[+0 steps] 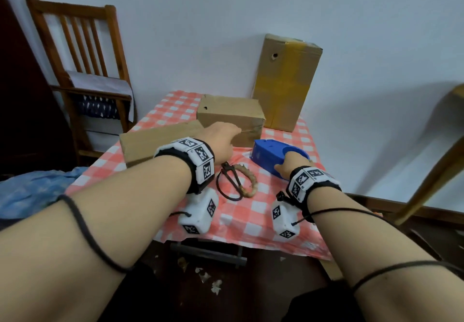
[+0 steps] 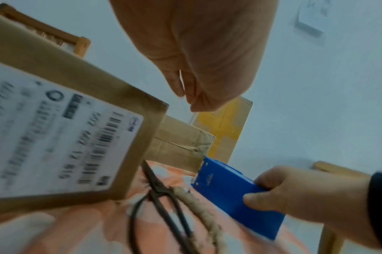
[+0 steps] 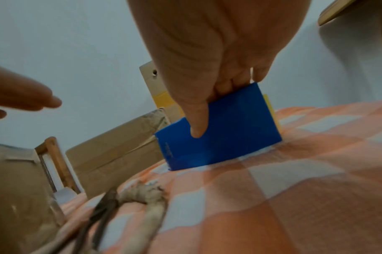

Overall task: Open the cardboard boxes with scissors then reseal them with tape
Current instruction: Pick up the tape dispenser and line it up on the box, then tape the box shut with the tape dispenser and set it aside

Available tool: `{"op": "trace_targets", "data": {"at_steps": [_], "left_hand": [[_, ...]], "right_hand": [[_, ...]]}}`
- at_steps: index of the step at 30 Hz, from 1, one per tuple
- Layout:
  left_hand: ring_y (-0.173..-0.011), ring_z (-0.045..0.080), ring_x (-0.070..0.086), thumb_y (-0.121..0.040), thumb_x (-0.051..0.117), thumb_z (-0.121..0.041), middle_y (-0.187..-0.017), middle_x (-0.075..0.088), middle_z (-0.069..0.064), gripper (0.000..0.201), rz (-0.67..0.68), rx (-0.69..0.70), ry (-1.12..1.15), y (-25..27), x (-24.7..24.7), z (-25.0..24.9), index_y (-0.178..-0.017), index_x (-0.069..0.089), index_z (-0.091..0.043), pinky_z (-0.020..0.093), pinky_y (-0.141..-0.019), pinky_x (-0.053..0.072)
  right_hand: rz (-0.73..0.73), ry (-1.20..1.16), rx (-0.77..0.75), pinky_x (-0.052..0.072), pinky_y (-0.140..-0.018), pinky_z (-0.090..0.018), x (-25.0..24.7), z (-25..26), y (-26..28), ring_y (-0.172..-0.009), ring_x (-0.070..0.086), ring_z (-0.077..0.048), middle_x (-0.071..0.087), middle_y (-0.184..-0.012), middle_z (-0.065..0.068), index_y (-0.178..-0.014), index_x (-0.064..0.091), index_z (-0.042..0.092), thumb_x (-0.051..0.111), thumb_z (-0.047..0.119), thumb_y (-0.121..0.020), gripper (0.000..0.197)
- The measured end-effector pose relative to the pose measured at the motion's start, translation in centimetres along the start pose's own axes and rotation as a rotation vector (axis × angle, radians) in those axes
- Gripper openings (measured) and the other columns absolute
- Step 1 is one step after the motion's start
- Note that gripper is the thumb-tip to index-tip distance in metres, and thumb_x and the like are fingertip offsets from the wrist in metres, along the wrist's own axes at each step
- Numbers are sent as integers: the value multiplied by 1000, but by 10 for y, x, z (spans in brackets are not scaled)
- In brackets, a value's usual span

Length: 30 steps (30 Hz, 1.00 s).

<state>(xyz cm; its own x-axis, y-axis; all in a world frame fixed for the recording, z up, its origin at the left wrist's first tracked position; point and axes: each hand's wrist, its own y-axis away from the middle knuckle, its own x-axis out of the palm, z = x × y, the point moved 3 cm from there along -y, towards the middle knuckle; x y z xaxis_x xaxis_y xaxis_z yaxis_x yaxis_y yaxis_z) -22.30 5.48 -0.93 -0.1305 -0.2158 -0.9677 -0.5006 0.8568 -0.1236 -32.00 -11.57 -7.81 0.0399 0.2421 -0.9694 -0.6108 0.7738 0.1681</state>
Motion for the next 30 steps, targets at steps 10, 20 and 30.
{"op": "trace_targets", "data": {"at_steps": [10, 20, 30], "left_hand": [[-85, 28, 66, -95, 40, 3, -99, 66, 16, 28, -111, -464, 808, -26, 12, -6, -107, 64, -2, 37, -77, 56], [-102, 34, 61, -96, 28, -62, -111, 59, 24, 70, 196, -641, 1335, -12, 14, -36, -110, 46, 4, 40, -90, 50], [-37, 8, 35, -95, 52, -25, -43, 46, -2, 35, 211, -611, 1397, 8, -2, -43, -62, 47, -14, 17, -40, 31]], "right_hand": [[-193, -428, -110, 39, -65, -31, -21, -23, 2, -83, 53, -32, 58, -86, -16, -98, 63, 5, 51, 18, -85, 22], [-274, -933, 0, 37, -62, -32, -67, -31, 43, -69, 47, -27, 52, -63, -7, -60, 52, 10, 53, 40, -90, 43], [-253, -940, -31, 39, -66, -31, -79, -20, 59, -70, 50, -26, 57, -79, -13, -77, 59, 5, 52, 38, -90, 36]]}}
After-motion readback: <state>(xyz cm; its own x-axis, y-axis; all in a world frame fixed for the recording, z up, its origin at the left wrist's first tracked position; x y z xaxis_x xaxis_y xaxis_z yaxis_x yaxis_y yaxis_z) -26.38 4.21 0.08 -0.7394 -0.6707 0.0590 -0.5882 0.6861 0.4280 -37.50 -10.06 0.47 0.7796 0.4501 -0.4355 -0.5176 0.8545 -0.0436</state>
